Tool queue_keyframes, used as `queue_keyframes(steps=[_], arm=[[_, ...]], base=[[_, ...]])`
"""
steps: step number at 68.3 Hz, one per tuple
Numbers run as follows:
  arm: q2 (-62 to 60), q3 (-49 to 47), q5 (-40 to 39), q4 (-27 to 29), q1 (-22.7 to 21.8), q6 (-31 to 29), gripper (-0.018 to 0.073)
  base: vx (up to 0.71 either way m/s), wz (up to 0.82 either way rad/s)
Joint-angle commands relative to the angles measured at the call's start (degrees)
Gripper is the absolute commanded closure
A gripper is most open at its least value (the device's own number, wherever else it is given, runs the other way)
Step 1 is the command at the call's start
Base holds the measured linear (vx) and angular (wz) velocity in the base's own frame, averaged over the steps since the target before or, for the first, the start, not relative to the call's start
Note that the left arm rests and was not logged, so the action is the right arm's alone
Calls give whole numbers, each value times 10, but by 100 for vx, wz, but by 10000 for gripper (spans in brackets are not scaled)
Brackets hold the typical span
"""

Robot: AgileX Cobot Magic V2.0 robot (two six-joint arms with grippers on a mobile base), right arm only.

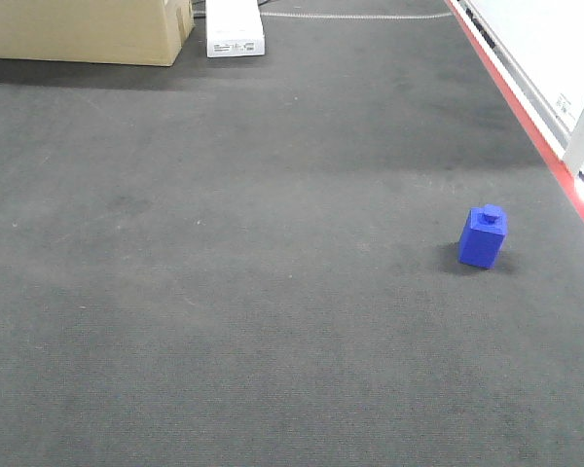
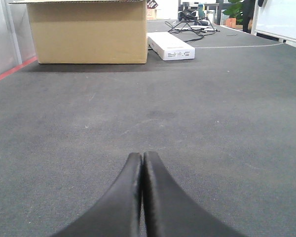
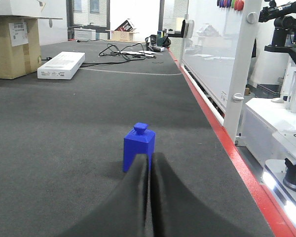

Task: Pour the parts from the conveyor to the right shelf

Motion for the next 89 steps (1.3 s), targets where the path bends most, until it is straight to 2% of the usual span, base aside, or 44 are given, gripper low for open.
queue_keyframes(steps=[1, 12, 21, 31, 38, 42, 55, 72, 78, 89], arm=[[-10, 0, -40, -7, -4, -3, 570], [-10, 0, -45, -6, -4, -3, 570], [-10, -1, -81, -6, -4, -3, 570], [-10, -1, -198, -5, -4, -3, 570], [-10, -11, -319, -4, -4, -8, 570], [-10, -34, -336, 0, -4, -7, 569], [12, -189, -293, -1, -4, -37, 566], [156, -377, -227, 0, -4, -34, 565], [211, -430, -180, 0, -4, -34, 565], [321, -509, -47, 0, -4, -34, 563]], base=[[0, 0], [0, 0], [0, 0], [0, 0], [0, 0], [0, 0], [0, 0], [0, 0], [0, 0], [0, 0]])
